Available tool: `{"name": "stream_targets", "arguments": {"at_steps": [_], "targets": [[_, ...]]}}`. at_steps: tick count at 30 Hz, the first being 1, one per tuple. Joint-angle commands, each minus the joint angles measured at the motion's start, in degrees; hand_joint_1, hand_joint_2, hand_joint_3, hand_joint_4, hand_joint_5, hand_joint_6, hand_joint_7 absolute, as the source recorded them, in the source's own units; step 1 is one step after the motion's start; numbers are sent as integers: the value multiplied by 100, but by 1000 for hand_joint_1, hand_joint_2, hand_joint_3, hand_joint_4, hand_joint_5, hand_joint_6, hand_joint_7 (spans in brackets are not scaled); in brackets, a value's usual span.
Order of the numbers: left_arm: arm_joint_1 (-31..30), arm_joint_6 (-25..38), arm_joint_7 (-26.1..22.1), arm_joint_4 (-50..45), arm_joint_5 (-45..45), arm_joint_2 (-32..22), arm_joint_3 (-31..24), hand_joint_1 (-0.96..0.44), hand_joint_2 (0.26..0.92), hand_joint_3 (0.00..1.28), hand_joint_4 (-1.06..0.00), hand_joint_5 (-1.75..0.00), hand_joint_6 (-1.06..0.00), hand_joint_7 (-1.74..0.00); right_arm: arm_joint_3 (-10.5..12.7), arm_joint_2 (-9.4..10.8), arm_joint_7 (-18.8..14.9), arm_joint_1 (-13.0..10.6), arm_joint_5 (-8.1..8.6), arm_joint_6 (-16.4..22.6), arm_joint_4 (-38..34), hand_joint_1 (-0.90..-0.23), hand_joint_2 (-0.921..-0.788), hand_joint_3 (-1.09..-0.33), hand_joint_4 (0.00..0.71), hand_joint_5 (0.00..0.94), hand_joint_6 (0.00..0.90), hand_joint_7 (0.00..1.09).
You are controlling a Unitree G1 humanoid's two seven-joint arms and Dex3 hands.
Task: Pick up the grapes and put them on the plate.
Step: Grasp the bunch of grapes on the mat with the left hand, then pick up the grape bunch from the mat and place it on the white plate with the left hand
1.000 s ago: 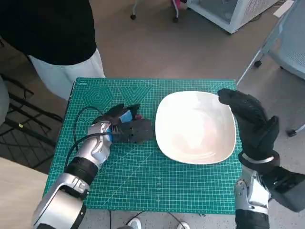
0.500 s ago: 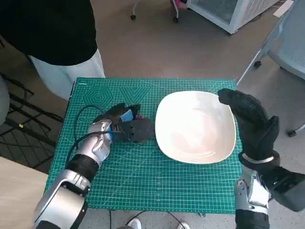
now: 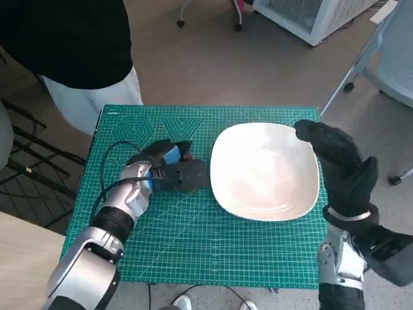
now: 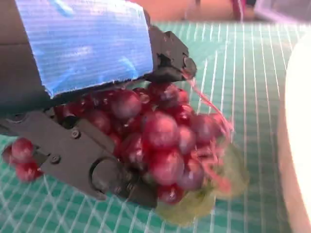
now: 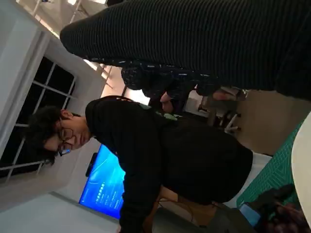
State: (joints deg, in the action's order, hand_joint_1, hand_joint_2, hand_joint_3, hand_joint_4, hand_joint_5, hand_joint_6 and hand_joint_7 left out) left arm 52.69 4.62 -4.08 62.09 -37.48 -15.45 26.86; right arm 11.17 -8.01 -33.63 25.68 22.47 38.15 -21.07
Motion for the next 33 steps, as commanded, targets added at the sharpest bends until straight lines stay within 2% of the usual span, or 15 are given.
{"name": "stream_targets", "arguments": {"at_steps": [1, 5, 7, 9, 17, 33], "targets": [[-181, -8, 389, 141, -277, 17, 285, 322, 866, 319, -484, -1398, -677, -165, 0, -34, -7, -78, 40, -83, -18, -502, -921, -559, 210, 0, 15, 379], [-197, -52, 670, 164, -424, -9, 447, 106, 908, 231, -520, -1391, -551, -915, -1, -36, -2, -75, 35, -82, -15, -502, -921, -559, 209, 0, 15, 380], [-197, -86, 725, 182, -439, -19, 479, 49, 915, 208, -525, -1363, -527, -1113, -1, -37, 0, -70, 30, -77, -23, -502, -921, -559, 209, 0, 15, 380], [-191, -119, 740, 202, -421, -28, 488, 25, 918, 194, -529, -1329, -524, -1212, -1, -37, 3, -64, 25, -71, -33, -502, -921, -559, 209, 0, 15, 381], [-165, -177, 732, 273, -339, -33, 464, 3, 921, 170, -541, -1247, -541, -1324, -4, -35, 19, -55, 5, -61, -36, -499, -921, -560, 208, 0, 14, 382], [-109, -145, 743, 433, -297, 38, 449, 2, 921, 189, -568, -1325, -471, -1286, -4, -39, 51, -85, -16, -71, 42, -498, -921, -561, 207, 0, 12, 385]]}}
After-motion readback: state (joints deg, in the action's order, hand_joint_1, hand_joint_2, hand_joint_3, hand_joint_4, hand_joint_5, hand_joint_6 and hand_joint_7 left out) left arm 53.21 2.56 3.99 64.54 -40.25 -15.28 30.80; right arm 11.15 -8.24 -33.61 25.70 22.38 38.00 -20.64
